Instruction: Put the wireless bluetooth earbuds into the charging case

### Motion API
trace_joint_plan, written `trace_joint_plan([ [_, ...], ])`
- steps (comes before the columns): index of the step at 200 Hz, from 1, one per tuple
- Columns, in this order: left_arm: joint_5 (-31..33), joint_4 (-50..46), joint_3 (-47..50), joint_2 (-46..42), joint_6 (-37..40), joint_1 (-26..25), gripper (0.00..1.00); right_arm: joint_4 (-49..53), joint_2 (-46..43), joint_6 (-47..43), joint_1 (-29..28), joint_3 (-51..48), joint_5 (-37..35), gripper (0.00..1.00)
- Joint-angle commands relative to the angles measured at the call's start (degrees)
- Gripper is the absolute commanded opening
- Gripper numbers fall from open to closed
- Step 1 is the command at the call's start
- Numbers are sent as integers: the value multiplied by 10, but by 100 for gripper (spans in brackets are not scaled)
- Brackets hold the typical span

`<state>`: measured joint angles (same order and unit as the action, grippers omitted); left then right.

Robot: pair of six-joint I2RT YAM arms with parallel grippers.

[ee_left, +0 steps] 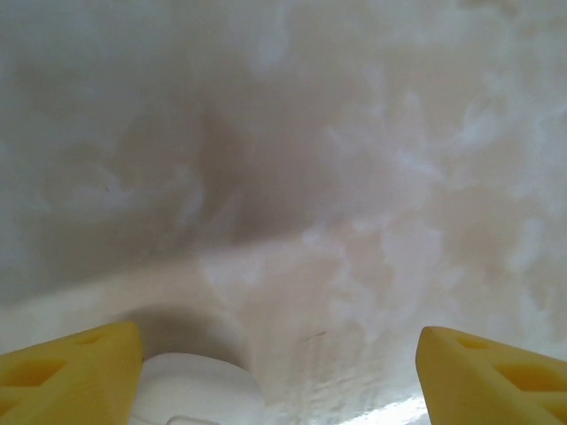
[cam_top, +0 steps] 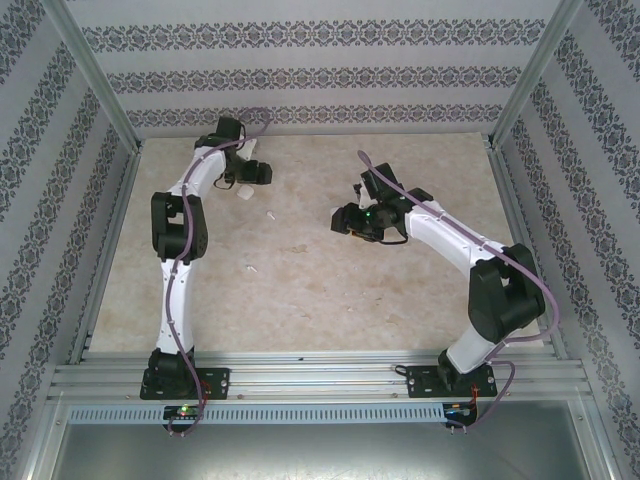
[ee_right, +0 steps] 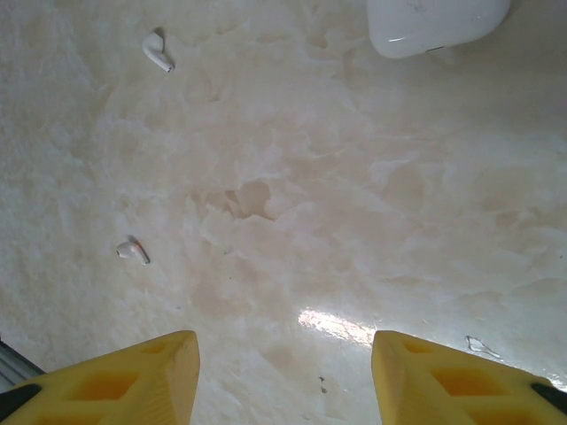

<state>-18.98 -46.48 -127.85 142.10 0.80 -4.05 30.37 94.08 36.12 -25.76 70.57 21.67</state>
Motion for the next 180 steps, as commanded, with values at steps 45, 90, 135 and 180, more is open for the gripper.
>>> trace_joint_plan([
  [45,23,-98,-31,22,88,1,84,4,14,4,-3,20,-9,54],
  [90,32,-113,-16,14,77,1,82,2,10,7,-5,19,-9,54],
  [135,36,-108,30,-13,86,0,70,3,0,9,-9,12,-12,54],
  [180,28,-92,78,-35,86,1,62,1,-9,17,-11,5,-13,54],
])
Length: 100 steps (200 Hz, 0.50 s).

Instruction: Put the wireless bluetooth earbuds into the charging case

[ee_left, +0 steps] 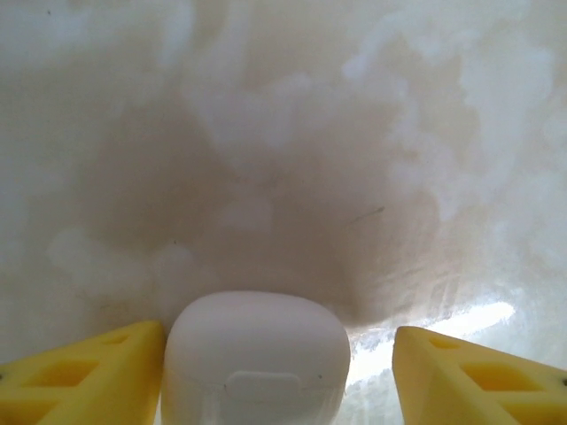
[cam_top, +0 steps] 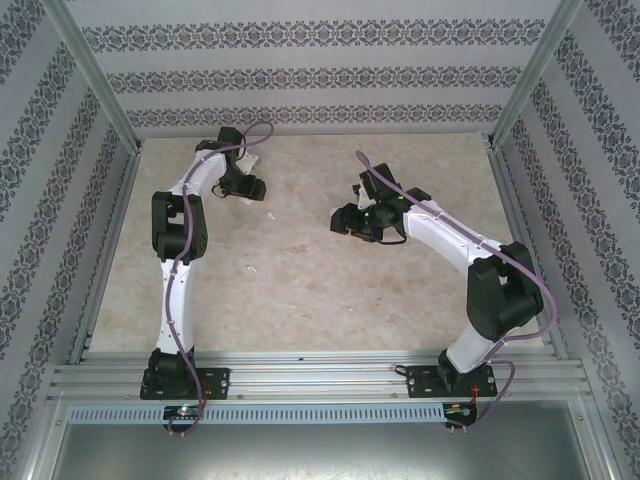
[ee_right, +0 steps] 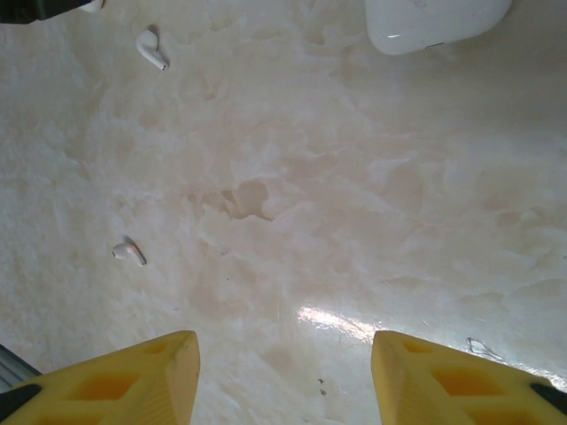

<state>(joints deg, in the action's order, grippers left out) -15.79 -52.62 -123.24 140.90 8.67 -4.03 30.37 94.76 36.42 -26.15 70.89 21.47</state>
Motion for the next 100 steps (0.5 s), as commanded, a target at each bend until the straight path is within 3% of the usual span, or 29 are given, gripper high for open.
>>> trace_joint_plan([
  [1,-4,-30,33,-24,7,1,61,1,-16,14,-7,2,-11,54],
  [34,-7,-1,69,-43,8,0,52,-6,-16,24,-8,2,-4,54],
  [100,-92,114,192,-140,34,-2,38,-24,-29,50,-5,7,12,54],
])
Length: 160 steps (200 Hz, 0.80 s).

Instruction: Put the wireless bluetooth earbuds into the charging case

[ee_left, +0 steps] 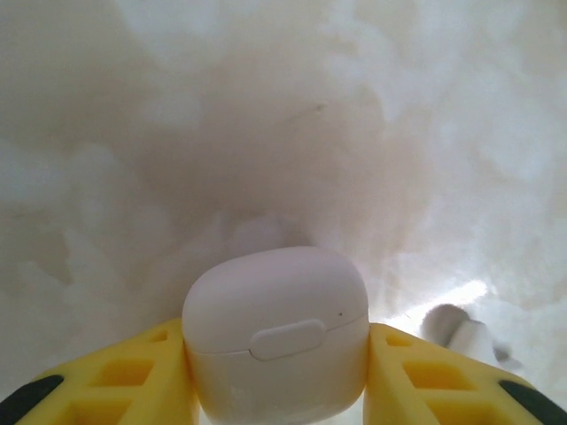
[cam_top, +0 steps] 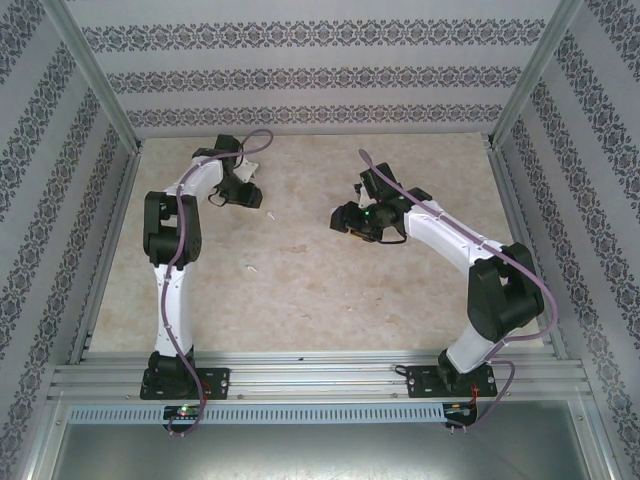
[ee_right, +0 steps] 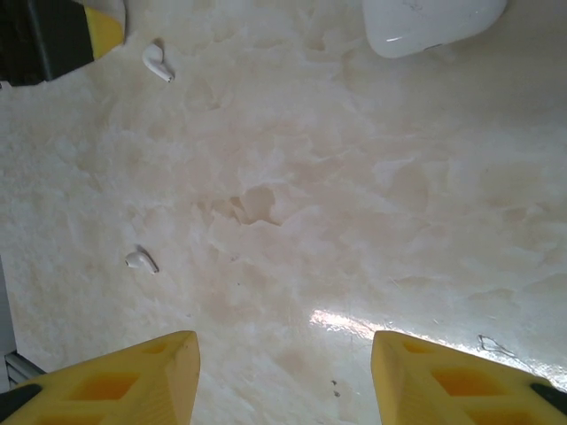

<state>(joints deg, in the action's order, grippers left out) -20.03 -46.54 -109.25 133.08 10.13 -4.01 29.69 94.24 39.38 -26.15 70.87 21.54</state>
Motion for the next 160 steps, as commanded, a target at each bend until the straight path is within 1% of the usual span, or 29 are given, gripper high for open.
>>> trace_joint_plan([
  [1,-51,56,55,-65,19,-2,38,-17,-24,21,-5,8,13,54],
  [21,-81,118,127,-135,23,-6,34,-35,-32,40,-2,6,25,54],
  [44,-120,171,203,-216,27,-15,33,-46,-46,55,-5,9,30,53],
  [68,-177,220,289,-310,26,-31,33,-20,-58,41,-25,31,9,53],
  [107,-244,310,441,-458,18,-83,33,-21,-74,47,-65,48,17,54],
  [117,-261,333,475,-490,13,-98,34,-28,-80,51,-74,50,21,52],
  [137,-284,374,527,-540,-9,-125,34,-35,-93,58,-95,52,31,50],
  [160,-290,406,565,-580,-26,-148,34,-35,-111,62,-119,40,23,51],
])
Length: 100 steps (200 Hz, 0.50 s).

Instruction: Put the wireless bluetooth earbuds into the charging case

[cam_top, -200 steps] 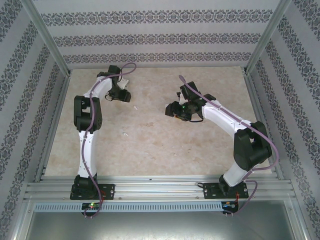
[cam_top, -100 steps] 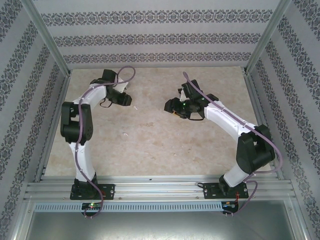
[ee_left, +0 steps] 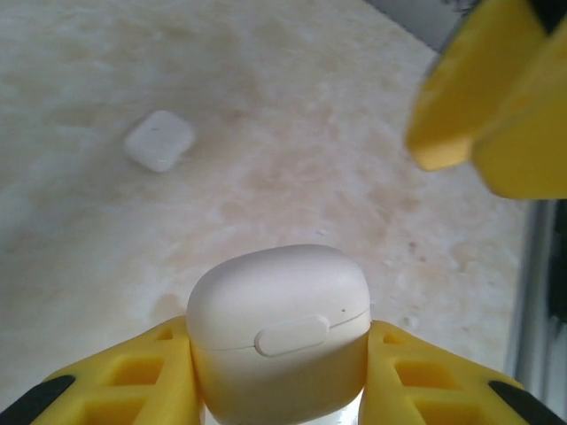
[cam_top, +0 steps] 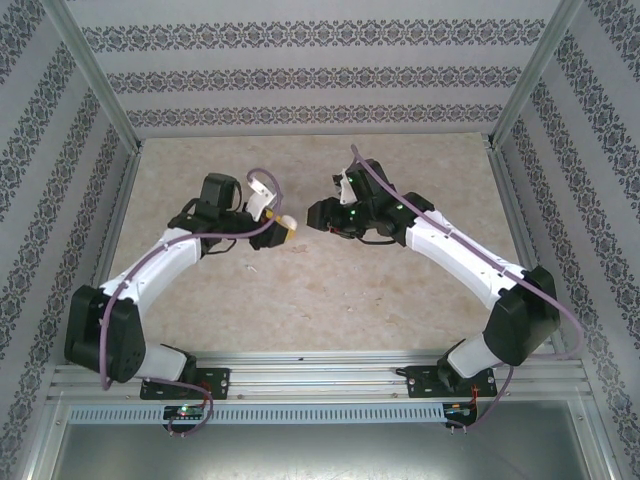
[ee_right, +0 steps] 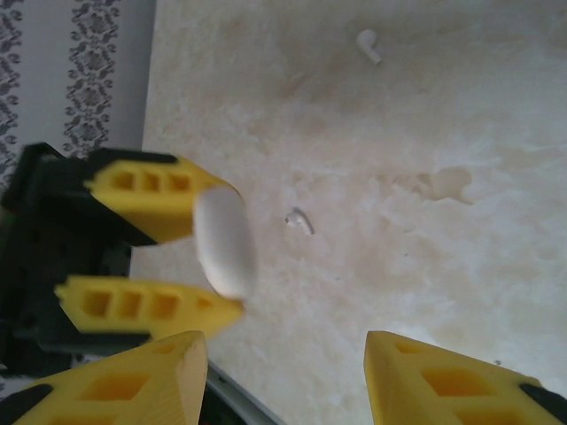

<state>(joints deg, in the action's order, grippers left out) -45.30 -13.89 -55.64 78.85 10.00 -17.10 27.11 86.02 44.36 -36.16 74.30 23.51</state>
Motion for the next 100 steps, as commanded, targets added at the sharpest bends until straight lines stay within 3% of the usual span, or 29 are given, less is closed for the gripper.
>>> trace_joint_plan([
  [1,-37,81,30,-39,-25,-19,33,-9,-29,13,-20,4,3,51],
  [100,-67,176,72,-44,-70,-45,33,-14,-5,22,-36,0,36,52],
])
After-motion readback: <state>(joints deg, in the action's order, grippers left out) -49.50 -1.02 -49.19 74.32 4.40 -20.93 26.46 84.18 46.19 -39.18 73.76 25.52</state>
